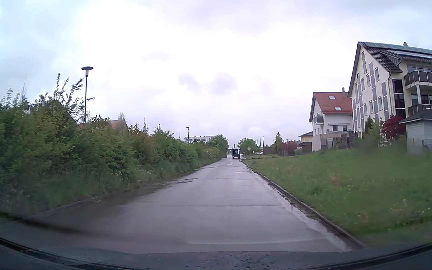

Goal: Follow the waypoints while adhering to traffic rules and regulations

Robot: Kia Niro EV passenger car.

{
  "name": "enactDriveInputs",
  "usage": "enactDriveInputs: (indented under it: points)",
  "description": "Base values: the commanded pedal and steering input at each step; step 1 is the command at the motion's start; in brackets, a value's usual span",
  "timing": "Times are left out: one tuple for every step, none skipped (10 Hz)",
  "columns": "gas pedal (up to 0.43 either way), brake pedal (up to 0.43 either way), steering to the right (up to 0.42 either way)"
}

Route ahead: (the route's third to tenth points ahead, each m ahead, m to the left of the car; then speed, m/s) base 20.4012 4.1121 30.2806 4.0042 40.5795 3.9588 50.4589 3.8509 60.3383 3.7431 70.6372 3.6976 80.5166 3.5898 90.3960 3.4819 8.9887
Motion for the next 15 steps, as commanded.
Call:
enactDriveInputs:
  points:
    - [0.189, 0.0, 0.0]
    - [0.189, 0.0, 0.0]
    - [0.189, 0.0, 0.0]
    - [0.189, 0.0, 0.0]
    - [0.177, 0.0, 0.0]
    - [0.177, 0.0, 0.0]
    - [0.177, 0.0, 0.0]
    - [0.177, 0.0, 0.0]
    - [0.177, 0.0, 0.0]
    - [0.177, 0.0, 0.0]
    - [0.169, 0.0, 0.0]
    - [0.169, 0.0, 0.0]
    - [0.169, 0.0, 0.0]
    - [0.157, 0.0, 0.0]
    - [0.157, 0.0, 0.0]
